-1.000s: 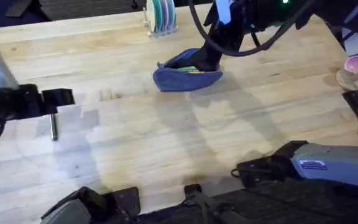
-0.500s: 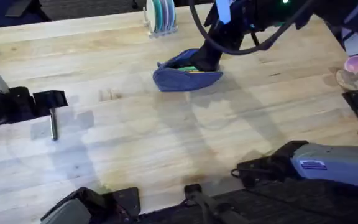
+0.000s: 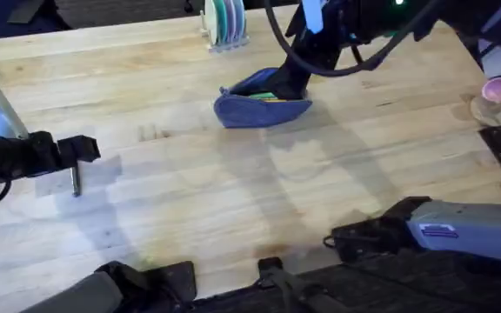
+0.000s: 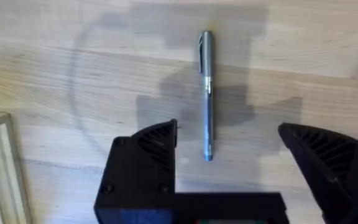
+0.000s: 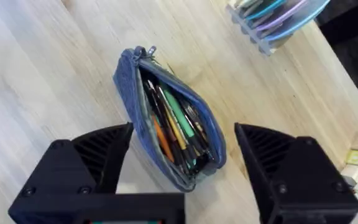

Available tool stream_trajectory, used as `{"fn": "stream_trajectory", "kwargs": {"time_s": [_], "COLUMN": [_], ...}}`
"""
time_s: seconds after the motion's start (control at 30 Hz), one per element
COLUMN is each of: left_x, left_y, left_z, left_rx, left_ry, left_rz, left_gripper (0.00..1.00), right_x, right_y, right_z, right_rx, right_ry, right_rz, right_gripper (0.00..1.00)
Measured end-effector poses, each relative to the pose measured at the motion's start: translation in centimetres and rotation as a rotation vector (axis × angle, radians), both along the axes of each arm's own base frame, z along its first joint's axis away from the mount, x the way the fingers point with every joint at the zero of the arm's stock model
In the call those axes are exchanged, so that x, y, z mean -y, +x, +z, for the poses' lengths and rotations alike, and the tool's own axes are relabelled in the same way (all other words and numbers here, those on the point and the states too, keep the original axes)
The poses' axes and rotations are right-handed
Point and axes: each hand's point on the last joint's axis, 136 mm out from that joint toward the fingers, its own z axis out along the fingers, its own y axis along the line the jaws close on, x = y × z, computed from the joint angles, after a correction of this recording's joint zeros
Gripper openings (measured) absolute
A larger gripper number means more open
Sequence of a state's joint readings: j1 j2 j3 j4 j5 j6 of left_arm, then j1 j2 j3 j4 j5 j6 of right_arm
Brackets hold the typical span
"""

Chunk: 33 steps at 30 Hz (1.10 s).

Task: Unzip the bag, pick up the pens from the table one at a time and place them inside, then zip the bag closed.

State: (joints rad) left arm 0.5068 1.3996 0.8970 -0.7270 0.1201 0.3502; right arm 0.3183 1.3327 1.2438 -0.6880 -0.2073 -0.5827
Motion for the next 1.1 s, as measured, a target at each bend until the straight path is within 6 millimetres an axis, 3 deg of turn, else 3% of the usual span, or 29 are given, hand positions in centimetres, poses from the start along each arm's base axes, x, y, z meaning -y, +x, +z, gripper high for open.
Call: {"fn": "stream_trajectory", "kwargs": {"time_s": [0.33, 0.53, 0.6, 0.77, 0.8, 0.87, 1.1], "left_x": [0.1, -0.4, -0.6, -0.8, -0.7, -0.7, -0.7], "left_y": [-0.3, 0.2, 0.3, 1.0, 1.1, 1.3, 2.5], "left_z": [-4.0, -4.3, -4.3, -4.3, -4.3, -4.2, -4.1], "left_rx": [-0.113, -0.123, -0.124, -0.103, -0.098, -0.087, -0.04], "left_ry": [-0.056, -0.053, -0.049, -0.054, -0.059, -0.059, -0.066], "left_rz": [0.0, 0.002, 0.006, 0.007, 0.005, 0.0, -0.009], "left_gripper": [0.993, 0.979, 0.863, 0.193, 0.095, 0.051, 0.04], "right_x": [0.0, 0.0, 0.0, 0.0, 0.0, 0.0, 0.0], "right_y": [0.0, 0.0, 0.0, 0.0, 0.0, 0.0, 0.0], "right_z": [0.0, 0.0, 0.0, 0.0, 0.0, 0.0, 0.0], "right_rx": [0.0, 0.0, 0.0, -0.001, 0.0, 0.0, 0.0], "right_ry": [0.0, 0.0, 0.0, 0.0, 0.0, 0.0, 0.0], "right_rz": [0.0, 0.0, 0.0, 0.0, 0.0, 0.0, 0.0], "right_gripper": [0.998, 0.998, 0.998, 0.997, 0.998, 0.998, 0.997]}}
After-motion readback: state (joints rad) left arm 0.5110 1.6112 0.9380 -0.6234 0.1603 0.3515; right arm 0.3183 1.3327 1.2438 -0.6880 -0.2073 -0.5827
